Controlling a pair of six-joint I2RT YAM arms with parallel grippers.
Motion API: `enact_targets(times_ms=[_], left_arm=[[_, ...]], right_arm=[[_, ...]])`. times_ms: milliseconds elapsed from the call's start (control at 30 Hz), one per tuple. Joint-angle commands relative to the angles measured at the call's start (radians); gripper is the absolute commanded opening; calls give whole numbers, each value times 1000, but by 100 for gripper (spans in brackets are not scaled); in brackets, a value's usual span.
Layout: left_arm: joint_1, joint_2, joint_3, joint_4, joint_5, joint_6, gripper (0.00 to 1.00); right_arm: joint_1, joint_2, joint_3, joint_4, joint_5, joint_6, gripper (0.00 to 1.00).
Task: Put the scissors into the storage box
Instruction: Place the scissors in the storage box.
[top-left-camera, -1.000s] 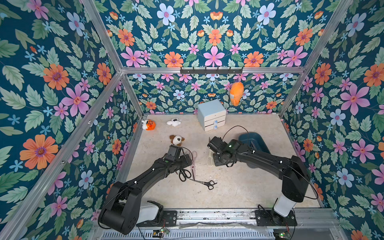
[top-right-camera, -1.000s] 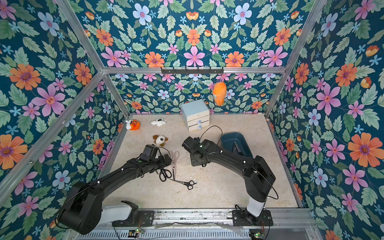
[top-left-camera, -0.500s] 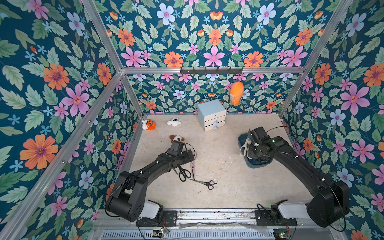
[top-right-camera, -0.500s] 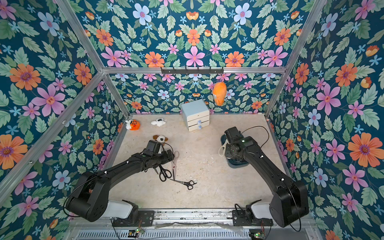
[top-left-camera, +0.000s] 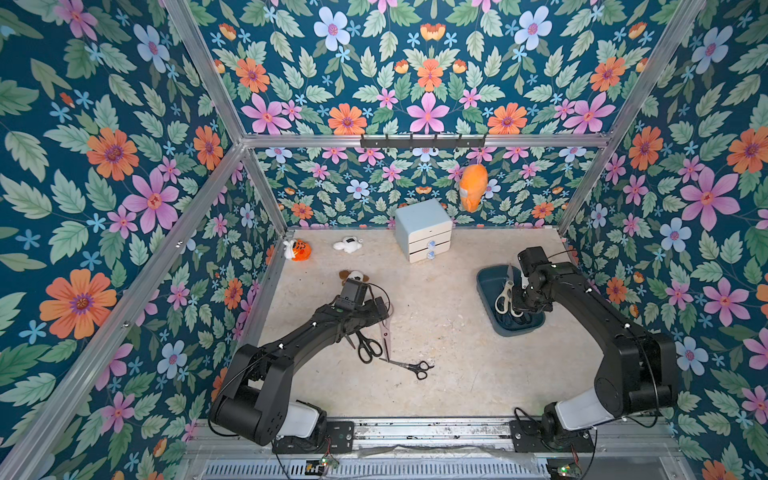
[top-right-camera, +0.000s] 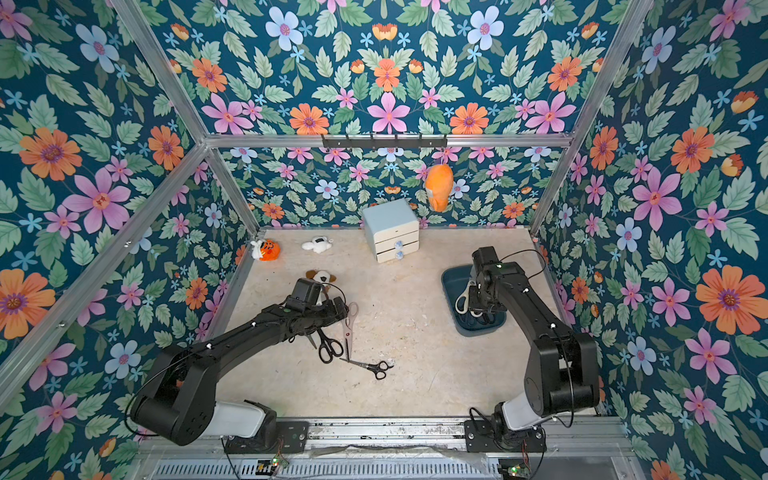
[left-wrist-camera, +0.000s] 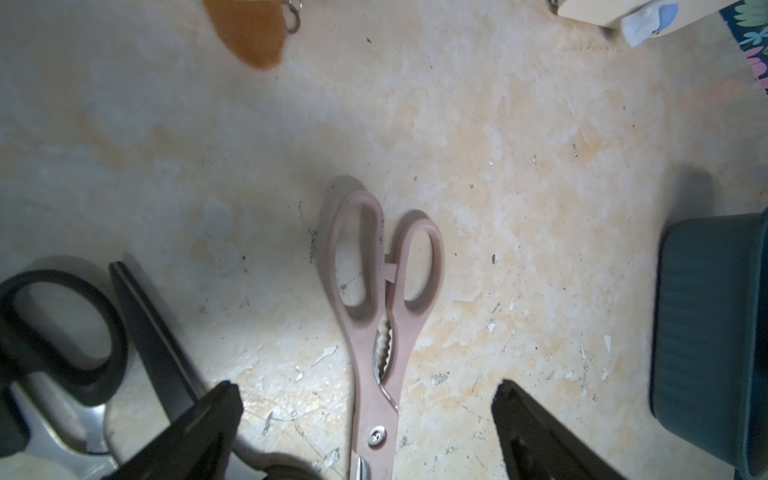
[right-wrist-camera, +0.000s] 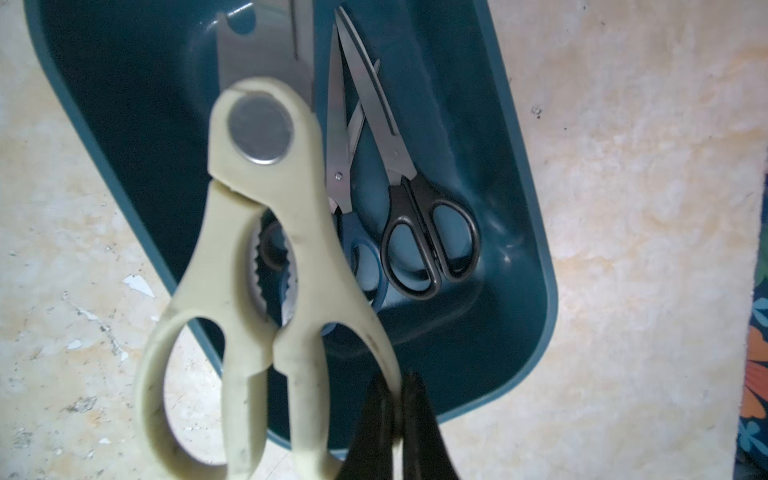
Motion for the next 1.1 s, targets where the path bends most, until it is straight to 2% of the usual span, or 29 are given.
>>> enact_targets(times_ms=[0,233,433,1067], left_arm=[[-1,-17,6,-36,-27,4,99],[-1,-55,-12,-63,-63,8,99],[-1,-87,-40,-70,-75,-2,99],[-1,-82,-60,-37,-62,-17,99]], right_arm=[[-13,42,29,-2,35,-68,0],[-16,191,74,-3,73,-102,0],[-15,241,59,35,43,-83,0],[-15,172,-53,112,23,-26,0]])
